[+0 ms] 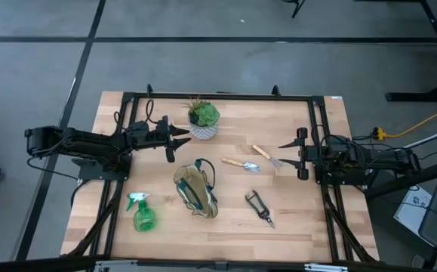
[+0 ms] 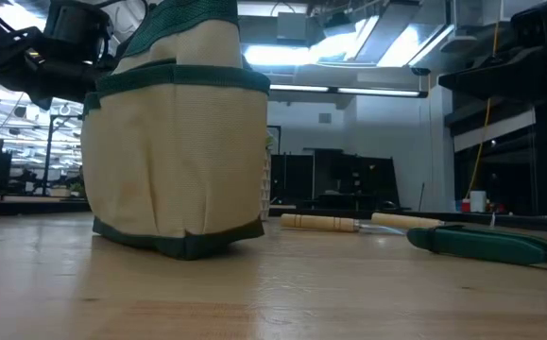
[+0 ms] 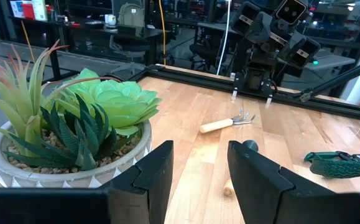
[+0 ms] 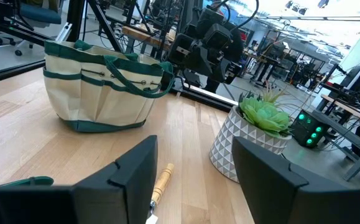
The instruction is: Pick & Place Garden tools in Gardening bag
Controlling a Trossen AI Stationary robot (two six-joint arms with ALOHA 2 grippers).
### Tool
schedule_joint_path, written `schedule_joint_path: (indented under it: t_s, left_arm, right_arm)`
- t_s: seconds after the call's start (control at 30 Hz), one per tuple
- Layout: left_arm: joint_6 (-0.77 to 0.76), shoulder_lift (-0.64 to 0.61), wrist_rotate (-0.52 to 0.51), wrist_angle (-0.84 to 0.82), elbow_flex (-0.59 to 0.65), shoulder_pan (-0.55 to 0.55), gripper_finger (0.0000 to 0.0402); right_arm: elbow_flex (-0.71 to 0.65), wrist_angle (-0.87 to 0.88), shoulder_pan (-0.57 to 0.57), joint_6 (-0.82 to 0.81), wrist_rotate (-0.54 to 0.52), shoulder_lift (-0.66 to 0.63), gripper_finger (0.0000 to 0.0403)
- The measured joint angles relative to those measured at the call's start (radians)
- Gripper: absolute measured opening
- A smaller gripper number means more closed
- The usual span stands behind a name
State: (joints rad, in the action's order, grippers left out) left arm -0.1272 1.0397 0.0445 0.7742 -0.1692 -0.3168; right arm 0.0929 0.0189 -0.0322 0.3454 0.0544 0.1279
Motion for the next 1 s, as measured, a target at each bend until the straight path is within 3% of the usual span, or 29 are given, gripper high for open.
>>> schedule_joint_path:
  t_s: [0.23,0.53,0.8,1.0]
  left_arm:
    - [0.0,0.0,0.0,0.0,0.0,0.0,0.0148]
    - [0.0,0.0,0.0,0.0,0.0,0.0,0.0148]
    - [0.0,0.0,0.0,0.0,0.0,0.0,0.0148]
    - [0.0,0.0,0.0,0.0,0.0,0.0,0.0148]
  right_arm:
    - [0.0,-0.007,0.0,0.0,-0.057,0.0,0.021]
    - [0.0,-0.004,0.0,0.055,-0.053,0.0,0.021]
    - [0.0,-0.004,0.0,-0.129,-0.043,0.0,0.021]
    - [0.0,-0.009,0.0,-0.162,-0.043,0.0,0.021]
